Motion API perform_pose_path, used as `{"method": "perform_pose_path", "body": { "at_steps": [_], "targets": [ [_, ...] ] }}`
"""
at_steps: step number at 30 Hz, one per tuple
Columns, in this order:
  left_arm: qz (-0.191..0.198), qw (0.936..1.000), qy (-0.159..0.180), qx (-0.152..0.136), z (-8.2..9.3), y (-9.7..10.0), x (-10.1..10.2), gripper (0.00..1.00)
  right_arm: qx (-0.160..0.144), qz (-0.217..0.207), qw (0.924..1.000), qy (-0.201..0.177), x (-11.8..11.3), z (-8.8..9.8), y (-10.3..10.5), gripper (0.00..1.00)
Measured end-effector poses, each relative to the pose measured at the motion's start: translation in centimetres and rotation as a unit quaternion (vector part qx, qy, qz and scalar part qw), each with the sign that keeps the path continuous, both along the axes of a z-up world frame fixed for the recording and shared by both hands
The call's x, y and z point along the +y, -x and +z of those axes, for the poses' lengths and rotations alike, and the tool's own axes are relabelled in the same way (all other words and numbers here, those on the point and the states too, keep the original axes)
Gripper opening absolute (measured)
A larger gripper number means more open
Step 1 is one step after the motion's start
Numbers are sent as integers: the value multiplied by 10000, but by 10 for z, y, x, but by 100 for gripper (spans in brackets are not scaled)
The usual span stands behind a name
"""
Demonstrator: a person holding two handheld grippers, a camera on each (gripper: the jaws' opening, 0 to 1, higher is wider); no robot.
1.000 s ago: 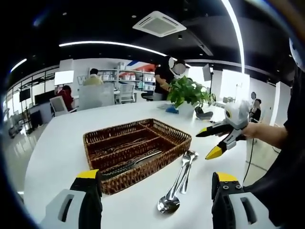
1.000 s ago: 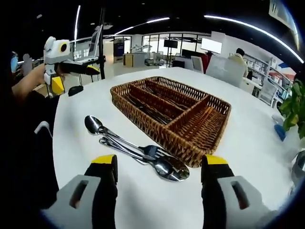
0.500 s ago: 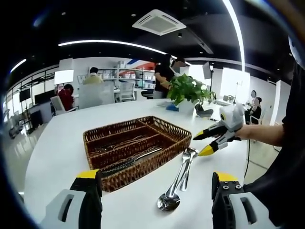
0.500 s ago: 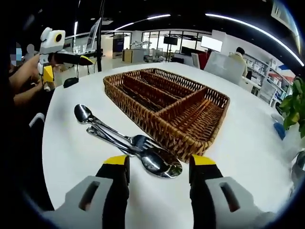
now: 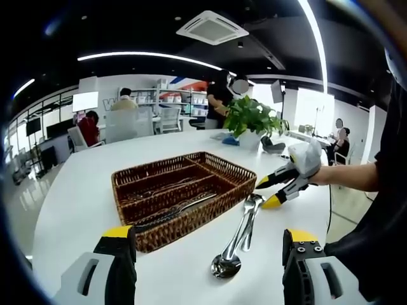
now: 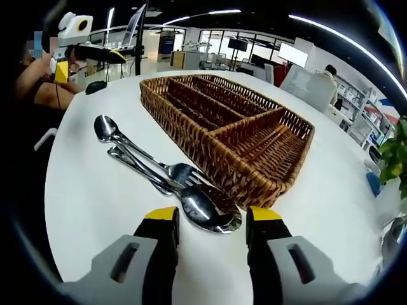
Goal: Arrange the knives, forks, and spoons in their matching storage slots by inserting each utensil handle-first until every utensil is classified and aligned in the correct compartment
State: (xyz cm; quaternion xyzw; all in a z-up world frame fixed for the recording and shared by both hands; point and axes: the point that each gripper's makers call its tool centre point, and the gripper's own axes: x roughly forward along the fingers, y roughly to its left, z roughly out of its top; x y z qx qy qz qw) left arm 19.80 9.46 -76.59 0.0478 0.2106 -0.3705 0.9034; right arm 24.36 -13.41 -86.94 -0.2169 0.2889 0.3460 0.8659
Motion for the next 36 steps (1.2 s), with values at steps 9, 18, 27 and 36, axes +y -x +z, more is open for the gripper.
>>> {"method": "perform_pose_path", "body": {
  "at_steps": [9,18,27,36],
  "targets": [
    [-18,10000,-19,22,-2,1,-1,100,-135,217,9994,230,8,1,-3,27],
    [-29,10000,-41,35,-3,1,-2,100,-675,764,9901,966,11,9,1,15],
    [-10,10000,-67,28,-3,2,0,100,-1251,1264,9695,1685,11,17,0,7],
    [-10,10000,-91,11,-2,3,0,100,-1425,1620,9566,1960,14,19,2,4]
  ]
}}
